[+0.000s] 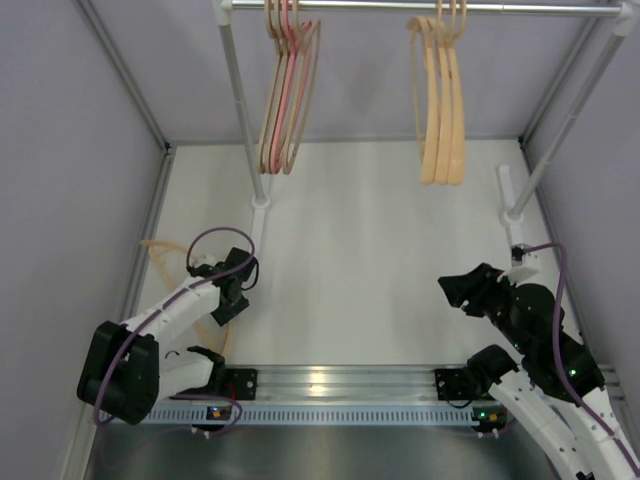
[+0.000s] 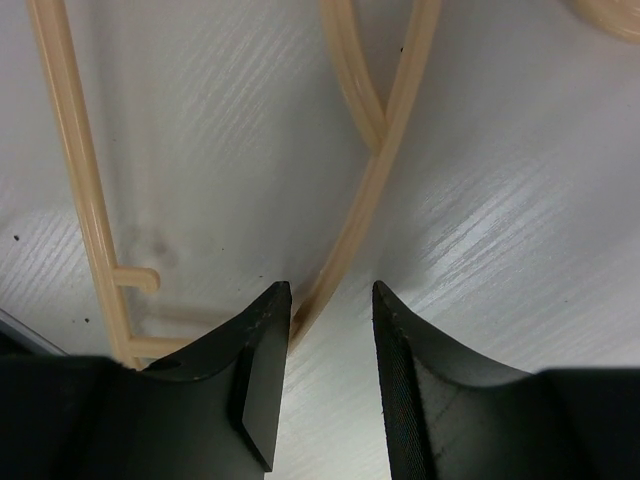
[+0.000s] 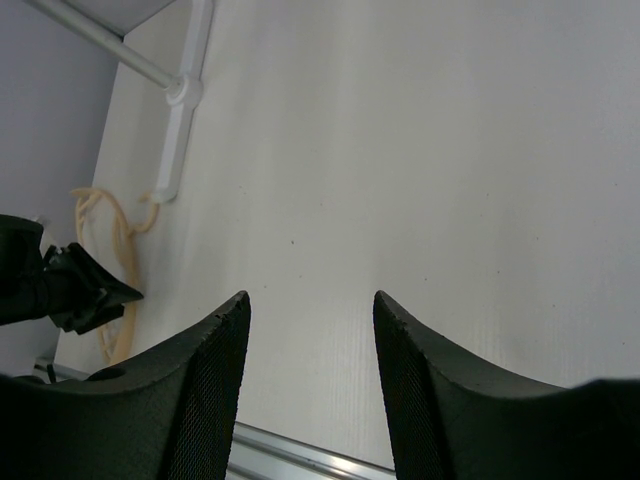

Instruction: Organize the hangers

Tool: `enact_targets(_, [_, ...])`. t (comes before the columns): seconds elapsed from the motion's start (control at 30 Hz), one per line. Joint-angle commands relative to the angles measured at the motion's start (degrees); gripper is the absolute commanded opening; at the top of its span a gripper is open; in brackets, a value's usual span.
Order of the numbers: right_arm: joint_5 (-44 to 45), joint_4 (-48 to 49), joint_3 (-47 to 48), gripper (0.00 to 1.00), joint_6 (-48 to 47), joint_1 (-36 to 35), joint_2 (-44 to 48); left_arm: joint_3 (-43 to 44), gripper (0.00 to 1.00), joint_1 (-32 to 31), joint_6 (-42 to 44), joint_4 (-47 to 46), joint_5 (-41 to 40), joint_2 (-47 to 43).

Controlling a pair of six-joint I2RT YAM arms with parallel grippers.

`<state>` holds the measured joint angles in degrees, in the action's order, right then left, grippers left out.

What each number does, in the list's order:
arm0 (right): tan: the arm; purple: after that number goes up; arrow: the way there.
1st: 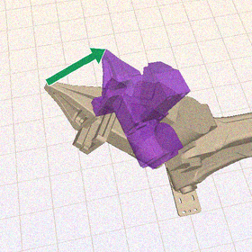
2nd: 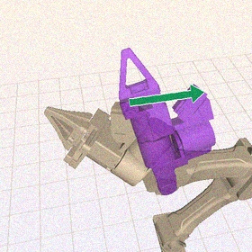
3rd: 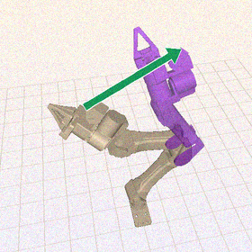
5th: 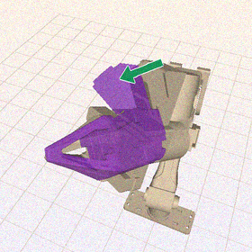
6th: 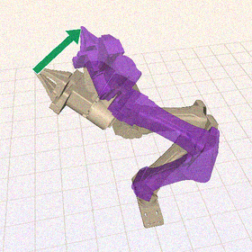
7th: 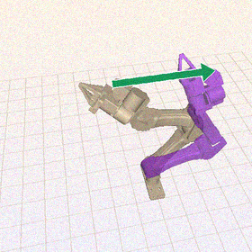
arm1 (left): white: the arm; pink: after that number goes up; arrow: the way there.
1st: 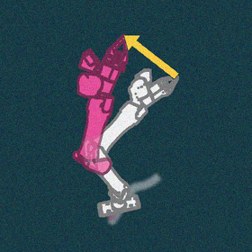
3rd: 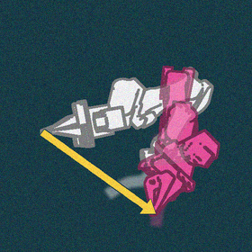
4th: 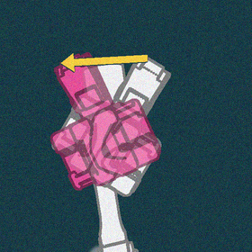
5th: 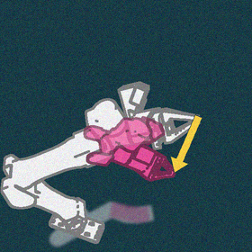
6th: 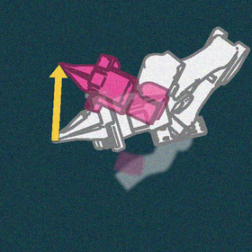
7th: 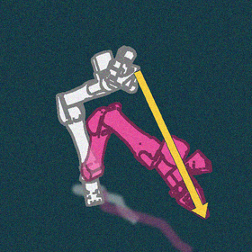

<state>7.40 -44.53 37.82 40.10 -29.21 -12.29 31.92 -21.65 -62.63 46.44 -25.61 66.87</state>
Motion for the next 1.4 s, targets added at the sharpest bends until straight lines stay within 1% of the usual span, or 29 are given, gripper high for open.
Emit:
enact_targets(0.0, [-0.1,3.31,-0.91,0.51,-0.37,-0.76,0.87,-0.55,0.43,2.04,1.63,-2.84,1.34,0.63])
enact_targets(0.13, [0.07,3.31,-1.0,0.51,-0.46,-0.67,0.96,-1.25,0.43,3.63,2.6,-4.59,3.45,2.29])
enact_targets(0.23, [-0.1,3.31,-0.91,0.51,-0.46,-0.76,1.04,-1.6,0.4,5.39,3.04,-6.27,4.69,3.0])
enact_targets(0.27, [-0.1,3.4,-0.91,0.51,-0.46,-0.67,1.04,-1.6,0.36,6.0,3.56,-6.62,5.82,3.09])
enact_targets(0.33, [-0.02,3.31,-0.91,0.51,-0.37,-0.67,1.04,-1.77,0.31,8.11,4.36,-7.76,7.23,3.0])
enact_targets(0.37, [-0.02,3.31,-0.91,0.51,-0.46,-0.67,1.04,-1.86,0.25,9.25,5.06,-8.2,8.37,3.18])
enact_targets(0.47, [0.07,3.31,-0.91,0.51,-0.54,-0.76,0.78,-1.78,0.17,10.31,6.11,-8.9,8.99,3.62])
enact_targets(0.5, [0.07,3.31,-0.82,0.51,-0.46,-0.67,0.78,-1.78,0.09,10.75,6.29,-9.17,9.43,3.7])
enact_targets(0.57, [0.16,3.31,-0.82,0.51,-0.46,-0.67,0.52,-1.6,0.0,10.93,6.56,-9.78,9.87,3.71])
enact_targets(0.67, [-0.01,3.31,-0.47,0.5,-0.46,-0.67,0.08,0.32,0.0,11.01,6.91,-9.7,10.22,2.31])
enact_targets(0.73, [-0.02,3.31,-0.3,0.5,-0.46,-0.76,-0.27,1.73,0.0,11.01,6.91,-9.0,10.31,-0.5])
enact_targets(0.87, [0.25,3.58,0.23,0.5,-0.46,-0.67,-1.06,8.31,0.0,11.01,8.75,-6.37,10.22,-5.51])
enact_targets(1.0, [0.6,3.93,0.76,0.5,-0.63,-0.67,-2.73,12.89,0.0,11.01,10.16,-4.43,11.8,-10.17])
enact_targets(1.17, [1.48,4.1,3.22,0.49,-1.07,-0.67,-4.75,16.59,0.0,10.84,11.38,-2.84,14.61,-15.26])
enact_targets(1.37, [3.41,4.02,6.12,0.49,-1.95,-0.67,-7.74,19.41,0.0,10.14,15.86,0.5,13.47,-19.41])
